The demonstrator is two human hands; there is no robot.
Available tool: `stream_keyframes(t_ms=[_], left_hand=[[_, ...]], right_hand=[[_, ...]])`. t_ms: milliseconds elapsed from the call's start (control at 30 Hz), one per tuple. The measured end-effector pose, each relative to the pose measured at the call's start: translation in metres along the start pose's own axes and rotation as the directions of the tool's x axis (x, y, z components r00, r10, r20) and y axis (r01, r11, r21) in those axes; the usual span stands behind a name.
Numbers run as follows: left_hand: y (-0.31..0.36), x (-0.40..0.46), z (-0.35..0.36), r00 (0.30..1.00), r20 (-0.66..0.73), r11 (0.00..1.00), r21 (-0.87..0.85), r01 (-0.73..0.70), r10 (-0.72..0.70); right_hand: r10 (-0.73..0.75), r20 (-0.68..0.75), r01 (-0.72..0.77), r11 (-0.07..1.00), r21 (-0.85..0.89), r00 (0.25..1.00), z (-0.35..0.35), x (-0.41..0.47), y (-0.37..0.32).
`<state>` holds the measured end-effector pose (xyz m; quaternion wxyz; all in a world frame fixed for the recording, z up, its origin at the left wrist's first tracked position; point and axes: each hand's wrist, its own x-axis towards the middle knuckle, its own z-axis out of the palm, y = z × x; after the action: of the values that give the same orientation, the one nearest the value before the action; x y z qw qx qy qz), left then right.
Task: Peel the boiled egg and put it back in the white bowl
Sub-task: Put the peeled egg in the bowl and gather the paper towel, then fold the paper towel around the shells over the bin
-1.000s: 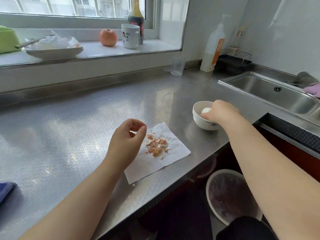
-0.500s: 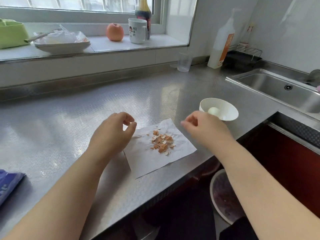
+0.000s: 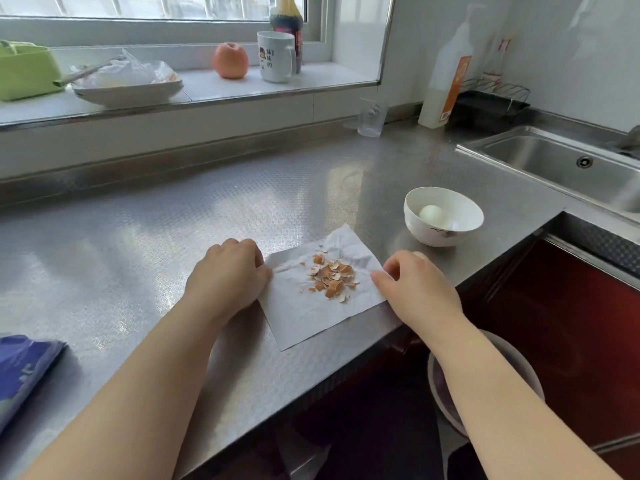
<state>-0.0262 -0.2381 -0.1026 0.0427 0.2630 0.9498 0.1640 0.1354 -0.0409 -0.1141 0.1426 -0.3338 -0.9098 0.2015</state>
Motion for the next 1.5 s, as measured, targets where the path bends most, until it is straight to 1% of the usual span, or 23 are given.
stream_keyframes(t_ms=[67,133,200,233,333,400,467,533,600,667,767,867,933,1067,1200,1233,1300,1333,1367,1433,1500], left_hand=[[0.001,0.0,0.002,0.999,-0.017,0.994,-0.102,-0.039,0.037],[0.002,-0.002,0.001,0.997,-0.024,0.963,-0.258,-0.075,0.071],[0.004,-0.005,-0.003,0.995,-0.007,0.918,-0.385,-0.095,0.1],[0.004,-0.006,-0.006,0.993,0.009,0.904,-0.415,-0.103,0.117],[0.002,-0.007,-0.017,0.982,0.073,0.905,-0.406,-0.129,0.173],[-0.002,-0.006,-0.021,0.969,0.151,0.883,-0.457,-0.109,0.198],[-0.007,-0.005,-0.025,0.948,0.238,0.85,-0.523,-0.06,0.213],[-0.012,-0.004,-0.027,0.939,0.268,0.864,-0.501,-0.054,0.214],[-0.014,-0.005,-0.026,0.944,0.247,0.9,-0.426,-0.096,0.218],[-0.013,-0.005,-0.023,0.95,0.191,0.919,-0.358,-0.167,0.247],[-0.01,-0.005,-0.018,0.946,0.124,0.915,-0.318,-0.247,0.298],[-0.004,-0.006,-0.012,0.951,0.065,0.9,-0.348,-0.263,0.303],[0.003,-0.008,-0.008,0.947,0.014,0.868,-0.405,-0.288,0.321],[0.019,-0.015,0.0,0.942,0.031,0.823,-0.495,-0.277,0.335],[0.037,-0.021,0.008,0.949,-0.032,0.788,-0.549,-0.278,0.312],[0.043,-0.023,0.008,0.953,-0.036,0.763,-0.592,-0.262,0.3],[0.056,-0.028,0.009,0.954,0.003,0.701,-0.679,-0.218,0.3],[0.064,-0.031,0.009,0.949,0.022,0.701,-0.68,-0.216,0.314],[0.073,-0.034,0.01,0.941,0.03,0.723,-0.649,-0.237,0.336],[0.094,-0.041,0.011,0.927,0.016,0.752,-0.591,-0.292,0.373],[0.117,-0.046,0.014,0.929,-0.014,0.728,-0.616,-0.3,0.37]], right_hand=[[-0.025,-0.02,0.027,0.992,0.122,0.999,0.001,0.0,-0.001],[-0.057,-0.044,0.066,0.967,0.246,0.997,0.0,-0.002,-0.002],[-0.097,-0.031,0.102,0.934,0.342,0.995,-0.001,-0.004,-0.004],[-0.121,-0.012,0.117,0.919,0.376,0.993,-0.001,-0.006,-0.004],[-0.222,0.006,0.205,0.911,0.358,0.975,-0.004,-0.01,-0.007],[-0.275,0.026,0.252,0.909,0.331,0.961,-0.008,-0.011,-0.008],[-0.28,0.104,0.234,0.918,0.32,0.954,-0.012,-0.011,-0.007],[-0.262,0.198,0.197,0.935,0.296,0.945,-0.015,-0.01,-0.005],[-0.247,0.249,0.175,0.944,0.278,0.936,-0.016,-0.011,-0.005],[-0.262,0.261,0.185,0.94,0.286,0.929,-0.013,-0.013,-0.006],[-0.324,0.212,0.261,0.925,0.276,0.922,-0.006,-0.014,-0.008],[-0.331,0.125,0.286,0.915,0.285,0.935,-0.001,-0.013,-0.009],[-0.328,0.07,0.289,0.9,0.325,0.942,0.002,-0.013,-0.011],[-0.289,-0.01,0.265,0.864,0.428,0.957,0.005,-0.019,-0.011],[-0.251,-0.02,0.223,0.817,0.532,0.968,0.001,-0.029,-0.006],[-0.243,-0.014,0.213,0.817,0.536,0.97,-0.001,-0.031,-0.005],[-0.236,-0.008,0.207,0.833,0.514,0.972,-0.007,-0.035,0.0],[-0.239,-0.008,0.21,0.837,0.506,0.971,-0.012,-0.037,0.003],[-0.243,-0.001,0.21,0.837,0.505,0.97,-0.018,-0.039,0.006],[-0.25,0.024,0.204,0.838,0.506,0.968,-0.031,-0.043,0.016],[-0.235,0.011,0.197,0.839,0.507,0.972,-0.046,-0.046,0.026]])
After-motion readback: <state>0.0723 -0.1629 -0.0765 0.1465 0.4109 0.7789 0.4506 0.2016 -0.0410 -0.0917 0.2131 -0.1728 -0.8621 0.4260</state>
